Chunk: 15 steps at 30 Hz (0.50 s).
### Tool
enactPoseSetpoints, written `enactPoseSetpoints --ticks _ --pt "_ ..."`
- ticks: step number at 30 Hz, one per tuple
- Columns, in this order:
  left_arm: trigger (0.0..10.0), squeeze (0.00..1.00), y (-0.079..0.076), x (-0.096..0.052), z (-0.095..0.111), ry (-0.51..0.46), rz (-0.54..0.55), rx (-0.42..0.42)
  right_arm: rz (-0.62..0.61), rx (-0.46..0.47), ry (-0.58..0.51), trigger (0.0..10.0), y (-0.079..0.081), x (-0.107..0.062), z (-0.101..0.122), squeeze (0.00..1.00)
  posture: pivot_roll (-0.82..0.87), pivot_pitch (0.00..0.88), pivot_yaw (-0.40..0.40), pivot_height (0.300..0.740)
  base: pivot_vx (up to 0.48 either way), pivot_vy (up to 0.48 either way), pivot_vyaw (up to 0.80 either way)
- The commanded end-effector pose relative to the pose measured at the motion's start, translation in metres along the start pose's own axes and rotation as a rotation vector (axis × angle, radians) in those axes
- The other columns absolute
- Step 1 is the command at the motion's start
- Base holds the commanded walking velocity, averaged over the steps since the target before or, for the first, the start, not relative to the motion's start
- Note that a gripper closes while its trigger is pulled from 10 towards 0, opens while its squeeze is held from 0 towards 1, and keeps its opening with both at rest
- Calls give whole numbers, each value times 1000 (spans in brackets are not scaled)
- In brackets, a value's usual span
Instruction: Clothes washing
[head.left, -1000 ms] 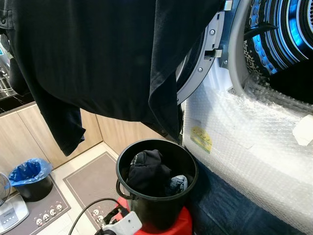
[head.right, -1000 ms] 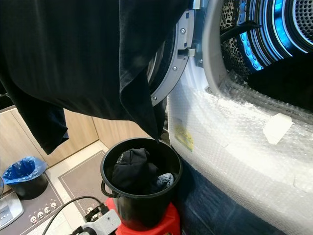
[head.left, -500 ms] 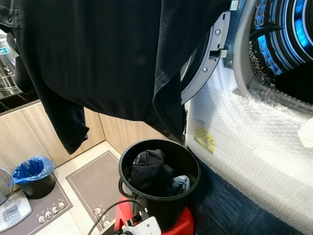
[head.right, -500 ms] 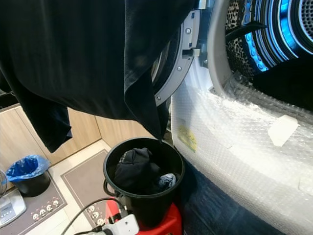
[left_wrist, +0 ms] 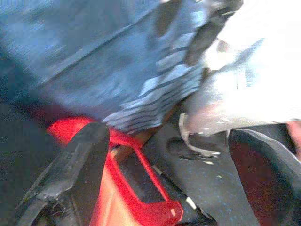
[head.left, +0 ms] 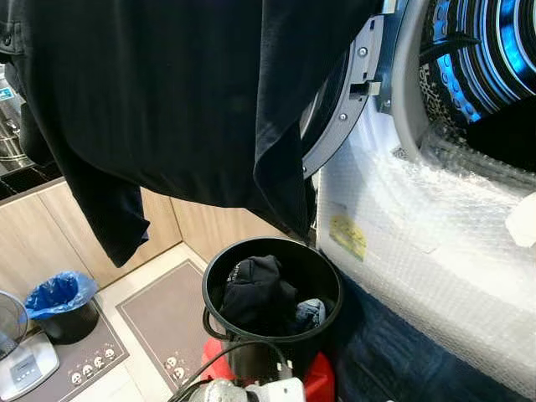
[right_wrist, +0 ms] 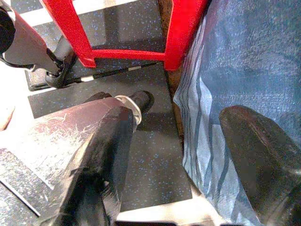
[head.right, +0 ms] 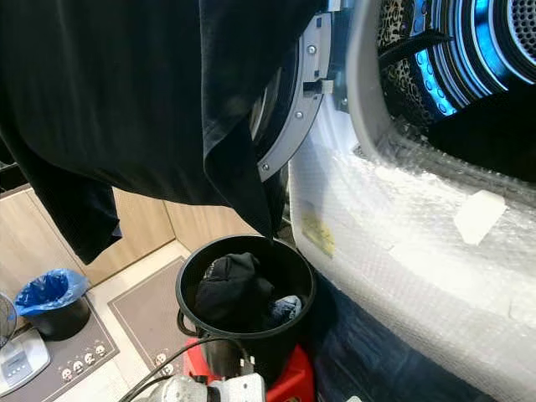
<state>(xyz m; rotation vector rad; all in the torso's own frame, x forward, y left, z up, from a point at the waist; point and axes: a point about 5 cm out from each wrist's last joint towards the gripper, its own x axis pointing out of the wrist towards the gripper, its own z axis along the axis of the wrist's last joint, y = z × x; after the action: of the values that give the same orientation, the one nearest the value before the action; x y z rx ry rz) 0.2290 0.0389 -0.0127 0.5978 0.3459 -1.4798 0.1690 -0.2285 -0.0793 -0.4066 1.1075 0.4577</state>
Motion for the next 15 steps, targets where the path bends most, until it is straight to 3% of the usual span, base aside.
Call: enactPoseSetpoints --ticks 1,6,8,11,15 --pt "10000 0 7 -7 2 21 -44 96 7 6 -7 10000 5 2 1 0 -130 0 65 740 0 0 0" --pt "10000 0 27 -21 16 6 -95 237 8 27 -2 10000 9 3 -4 0 -132 0 69 740 0 0 0" --pt "10000 0 38 -28 24 -19 -28 294 9 37 2 10000 12 3 -6 0 -136 0 73 740 0 0 0" --pt "10000 0 46 -34 29 -44 33 303 7 46 3 10000 12 3 -7 0 -137 0 76 740 0 0 0" --pt "10000 0 63 -52 36 -81 198 338 9 52 6 10000 15 4 -9 0 -122 0 71 740 0 0 0"
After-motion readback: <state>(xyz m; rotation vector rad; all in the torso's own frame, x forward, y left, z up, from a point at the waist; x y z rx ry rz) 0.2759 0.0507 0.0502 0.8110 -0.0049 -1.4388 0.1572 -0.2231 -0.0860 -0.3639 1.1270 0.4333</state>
